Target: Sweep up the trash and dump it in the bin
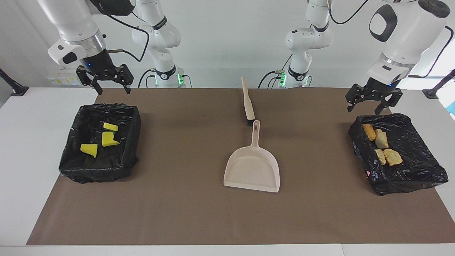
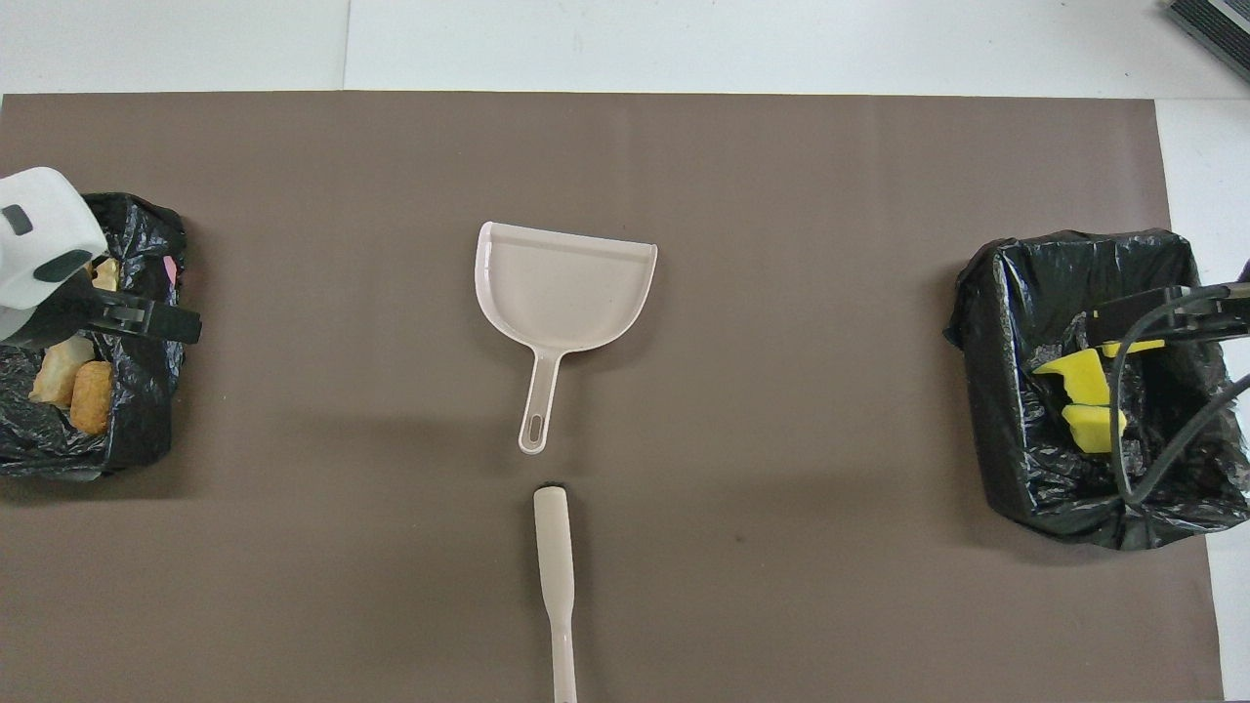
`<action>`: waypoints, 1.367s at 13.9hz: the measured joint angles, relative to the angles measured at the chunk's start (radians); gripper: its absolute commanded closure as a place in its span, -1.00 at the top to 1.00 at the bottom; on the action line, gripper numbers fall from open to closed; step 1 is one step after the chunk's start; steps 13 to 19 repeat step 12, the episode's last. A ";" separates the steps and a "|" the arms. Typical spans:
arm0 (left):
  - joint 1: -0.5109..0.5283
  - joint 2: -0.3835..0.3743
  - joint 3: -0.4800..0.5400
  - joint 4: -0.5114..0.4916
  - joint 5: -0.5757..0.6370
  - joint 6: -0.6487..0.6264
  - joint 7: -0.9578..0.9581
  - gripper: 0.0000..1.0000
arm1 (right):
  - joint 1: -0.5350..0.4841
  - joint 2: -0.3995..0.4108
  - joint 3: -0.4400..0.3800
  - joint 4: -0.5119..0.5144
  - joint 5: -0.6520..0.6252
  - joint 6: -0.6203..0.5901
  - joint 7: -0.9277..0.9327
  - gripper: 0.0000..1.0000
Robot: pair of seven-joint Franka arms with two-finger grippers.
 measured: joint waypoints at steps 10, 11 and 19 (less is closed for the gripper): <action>0.000 -0.004 -0.005 0.086 -0.003 -0.152 -0.004 1.00 | 0.000 0.000 0.000 0.000 0.000 0.000 0.000 1.00; 0.000 -0.004 -0.005 0.086 -0.004 -0.152 -0.015 1.00 | 0.000 0.000 0.000 0.000 0.000 0.000 0.000 1.00; 0.000 -0.004 -0.006 0.086 -0.006 -0.151 -0.036 1.00 | 0.000 0.000 0.000 -0.001 0.000 0.000 0.000 1.00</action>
